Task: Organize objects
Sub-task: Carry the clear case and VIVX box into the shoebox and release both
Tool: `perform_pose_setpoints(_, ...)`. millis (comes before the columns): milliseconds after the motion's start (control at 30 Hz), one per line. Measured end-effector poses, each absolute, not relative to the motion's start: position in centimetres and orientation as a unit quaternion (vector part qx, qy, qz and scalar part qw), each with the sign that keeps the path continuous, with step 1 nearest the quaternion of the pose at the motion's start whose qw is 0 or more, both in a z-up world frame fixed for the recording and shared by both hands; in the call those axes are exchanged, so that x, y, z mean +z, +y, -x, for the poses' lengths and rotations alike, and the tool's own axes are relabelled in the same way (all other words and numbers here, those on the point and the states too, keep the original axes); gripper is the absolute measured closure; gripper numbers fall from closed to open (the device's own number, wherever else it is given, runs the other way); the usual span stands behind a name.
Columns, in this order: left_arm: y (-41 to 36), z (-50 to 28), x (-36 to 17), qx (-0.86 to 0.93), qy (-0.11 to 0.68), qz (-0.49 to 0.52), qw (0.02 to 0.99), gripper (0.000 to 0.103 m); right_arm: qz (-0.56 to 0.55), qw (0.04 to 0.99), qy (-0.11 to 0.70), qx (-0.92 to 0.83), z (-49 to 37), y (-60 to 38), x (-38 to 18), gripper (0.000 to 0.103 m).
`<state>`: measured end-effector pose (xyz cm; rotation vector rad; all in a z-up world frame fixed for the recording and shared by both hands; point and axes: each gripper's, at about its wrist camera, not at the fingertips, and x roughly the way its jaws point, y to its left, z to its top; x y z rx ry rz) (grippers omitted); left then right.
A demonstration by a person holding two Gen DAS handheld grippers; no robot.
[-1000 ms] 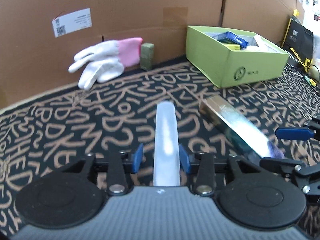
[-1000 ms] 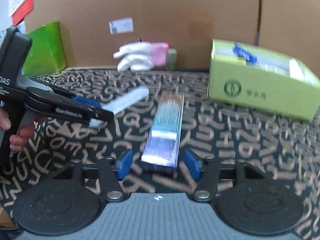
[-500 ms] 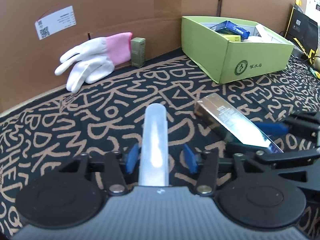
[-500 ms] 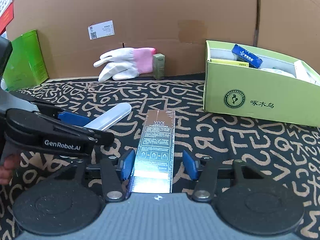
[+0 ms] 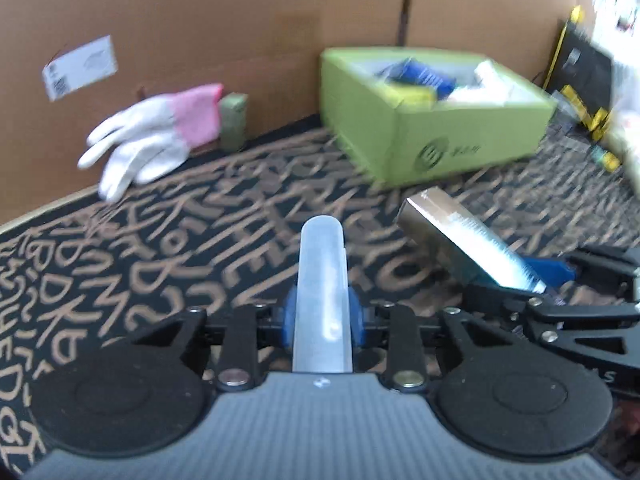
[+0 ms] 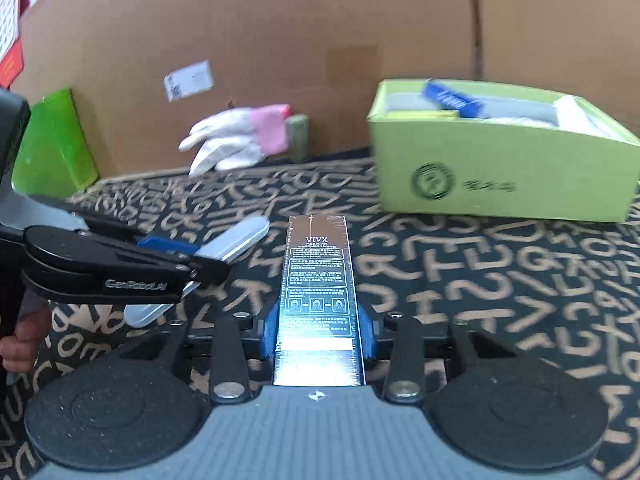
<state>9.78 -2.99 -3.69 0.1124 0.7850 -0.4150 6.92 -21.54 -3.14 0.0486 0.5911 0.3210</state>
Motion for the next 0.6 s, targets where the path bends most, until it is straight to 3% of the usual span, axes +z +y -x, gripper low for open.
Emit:
perform_pose_setpoints(300, -10.1, -10.7, 4.6, -0.272, 0.302, -0.029, 0.913, 0.076, -0.052, 0.97, 0.213, 0.107, -6.2, -28.8, 1.6, 0.06)
perform_pose_setpoints(600, -19.7, -16.2, 8.0, -0.267, 0.286, -0.021, 0.92, 0.076, -0.052, 0.984, 0.166, 0.044, -11.0, -33.8, 4.7, 0.06)
